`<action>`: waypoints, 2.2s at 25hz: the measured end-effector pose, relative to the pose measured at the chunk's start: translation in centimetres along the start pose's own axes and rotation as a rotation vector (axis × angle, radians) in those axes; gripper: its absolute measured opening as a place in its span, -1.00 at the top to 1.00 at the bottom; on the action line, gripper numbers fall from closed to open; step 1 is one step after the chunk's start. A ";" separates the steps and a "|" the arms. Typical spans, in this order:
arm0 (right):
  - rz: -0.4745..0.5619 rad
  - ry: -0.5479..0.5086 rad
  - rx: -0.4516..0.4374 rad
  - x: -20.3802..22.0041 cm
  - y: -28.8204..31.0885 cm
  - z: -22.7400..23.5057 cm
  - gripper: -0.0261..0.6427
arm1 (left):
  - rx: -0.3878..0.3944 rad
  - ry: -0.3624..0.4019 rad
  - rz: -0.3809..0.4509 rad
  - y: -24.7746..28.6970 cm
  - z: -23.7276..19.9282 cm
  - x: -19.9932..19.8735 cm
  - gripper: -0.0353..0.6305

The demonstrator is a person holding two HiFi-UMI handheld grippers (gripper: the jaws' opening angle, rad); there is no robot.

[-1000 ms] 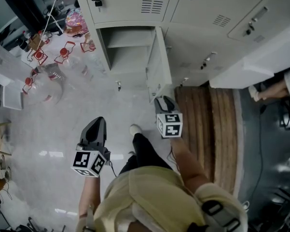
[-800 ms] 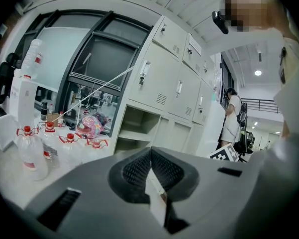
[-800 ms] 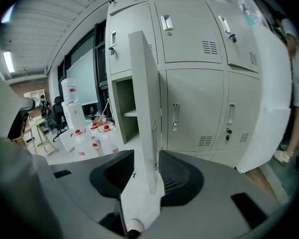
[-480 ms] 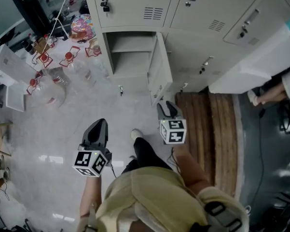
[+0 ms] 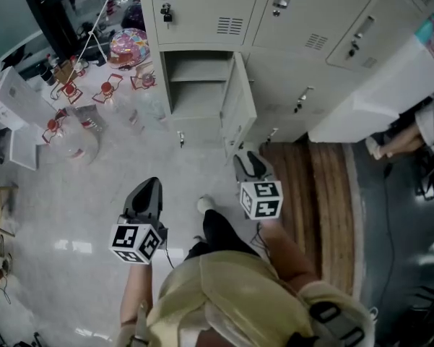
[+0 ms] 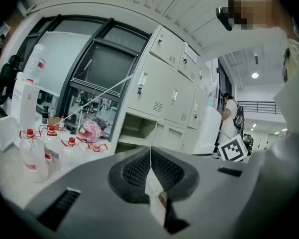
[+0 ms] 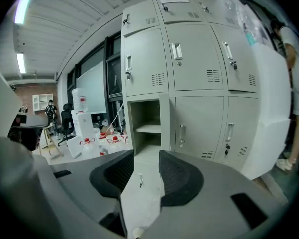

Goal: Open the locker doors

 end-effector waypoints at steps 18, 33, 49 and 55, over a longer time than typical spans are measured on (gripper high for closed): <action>0.072 -0.015 0.059 -5.0 -10.3 -1.4 0.47 | 0.134 0.036 0.015 -1.6 4.1 -2.2 0.88; 0.146 0.001 -0.006 -10.5 -10.4 4.0 0.47 | 0.162 0.125 0.028 5.0 9.2 -6.7 0.88; 0.204 -0.036 -0.139 -18.3 -9.0 10.1 0.47 | 0.085 0.173 0.085 9.9 13.0 -13.6 0.88; 0.245 -0.077 -0.184 -21.8 -9.1 11.3 0.47 | 0.082 0.203 0.132 11.3 15.7 -16.6 0.88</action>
Point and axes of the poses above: the fingertips, and each gripper's own axes: y forward along the fingers, z to its right, x out of its underside, the point moved 4 cm from there along -y, backward along the fingers, and after that the axes turned 8 degrees about -x, right-handed, at the moved point
